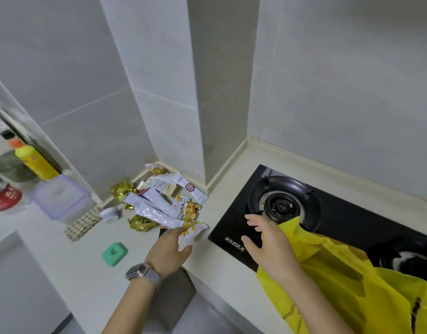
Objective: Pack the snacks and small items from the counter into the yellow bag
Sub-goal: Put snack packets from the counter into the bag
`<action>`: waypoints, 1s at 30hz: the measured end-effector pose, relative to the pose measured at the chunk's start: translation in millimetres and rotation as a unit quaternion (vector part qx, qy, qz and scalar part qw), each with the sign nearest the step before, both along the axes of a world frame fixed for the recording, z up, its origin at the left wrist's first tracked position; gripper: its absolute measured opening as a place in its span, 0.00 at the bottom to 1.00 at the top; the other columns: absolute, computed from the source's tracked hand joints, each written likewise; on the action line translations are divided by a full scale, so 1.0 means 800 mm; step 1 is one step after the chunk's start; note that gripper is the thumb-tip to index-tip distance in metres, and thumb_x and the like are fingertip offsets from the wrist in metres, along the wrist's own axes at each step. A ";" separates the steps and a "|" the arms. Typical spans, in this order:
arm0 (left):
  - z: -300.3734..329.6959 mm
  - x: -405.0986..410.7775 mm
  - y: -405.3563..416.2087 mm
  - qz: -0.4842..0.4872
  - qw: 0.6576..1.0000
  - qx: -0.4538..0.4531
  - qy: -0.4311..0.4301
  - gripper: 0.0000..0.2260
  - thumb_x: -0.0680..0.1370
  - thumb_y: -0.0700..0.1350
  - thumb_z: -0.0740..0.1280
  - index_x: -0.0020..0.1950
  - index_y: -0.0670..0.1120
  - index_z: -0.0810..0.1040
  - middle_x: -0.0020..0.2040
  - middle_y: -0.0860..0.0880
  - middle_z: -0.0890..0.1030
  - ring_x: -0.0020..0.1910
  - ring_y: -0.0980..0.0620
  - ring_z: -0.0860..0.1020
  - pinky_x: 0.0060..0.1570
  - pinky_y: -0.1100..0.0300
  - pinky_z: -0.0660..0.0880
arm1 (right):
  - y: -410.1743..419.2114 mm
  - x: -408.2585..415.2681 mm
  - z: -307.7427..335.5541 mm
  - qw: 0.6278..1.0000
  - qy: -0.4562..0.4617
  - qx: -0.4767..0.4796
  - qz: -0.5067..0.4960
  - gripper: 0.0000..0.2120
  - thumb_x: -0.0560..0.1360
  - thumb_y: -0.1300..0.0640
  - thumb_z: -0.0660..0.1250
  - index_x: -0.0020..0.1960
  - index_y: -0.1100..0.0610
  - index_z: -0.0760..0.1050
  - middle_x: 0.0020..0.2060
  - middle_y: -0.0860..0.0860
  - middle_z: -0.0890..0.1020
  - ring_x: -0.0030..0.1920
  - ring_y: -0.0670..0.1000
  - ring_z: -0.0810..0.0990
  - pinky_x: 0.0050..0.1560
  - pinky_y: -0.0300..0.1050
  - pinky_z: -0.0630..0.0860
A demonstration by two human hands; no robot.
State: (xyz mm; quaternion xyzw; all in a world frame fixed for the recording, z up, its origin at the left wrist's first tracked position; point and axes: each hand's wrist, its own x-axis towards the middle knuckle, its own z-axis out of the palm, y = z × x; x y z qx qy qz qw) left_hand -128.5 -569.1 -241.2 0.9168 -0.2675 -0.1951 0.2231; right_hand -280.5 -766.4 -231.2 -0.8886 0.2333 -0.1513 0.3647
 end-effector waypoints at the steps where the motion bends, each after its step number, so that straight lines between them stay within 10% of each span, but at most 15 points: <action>1: -0.001 0.006 0.009 0.011 1.000 -0.004 0.003 0.22 0.74 0.49 0.66 0.68 0.47 0.69 0.61 0.48 0.76 0.58 0.50 0.76 0.56 0.60 0.70 | 0.009 0.008 -0.002 1.000 0.007 0.010 0.008 0.22 0.72 0.54 0.70 0.65 0.48 0.71 0.55 0.43 0.78 0.55 0.46 0.75 0.55 0.41 0.75; 30: -0.079 0.120 0.163 0.001 0.996 -0.016 0.089 0.20 0.76 0.47 0.64 0.67 0.50 0.69 0.62 0.52 0.75 0.56 0.55 0.76 0.54 0.64 0.72 | 0.207 0.179 -0.124 0.960 0.198 0.193 -0.032 0.24 0.72 0.56 0.70 0.67 0.55 0.69 0.61 0.51 0.74 0.57 0.51 0.77 0.56 0.43 0.74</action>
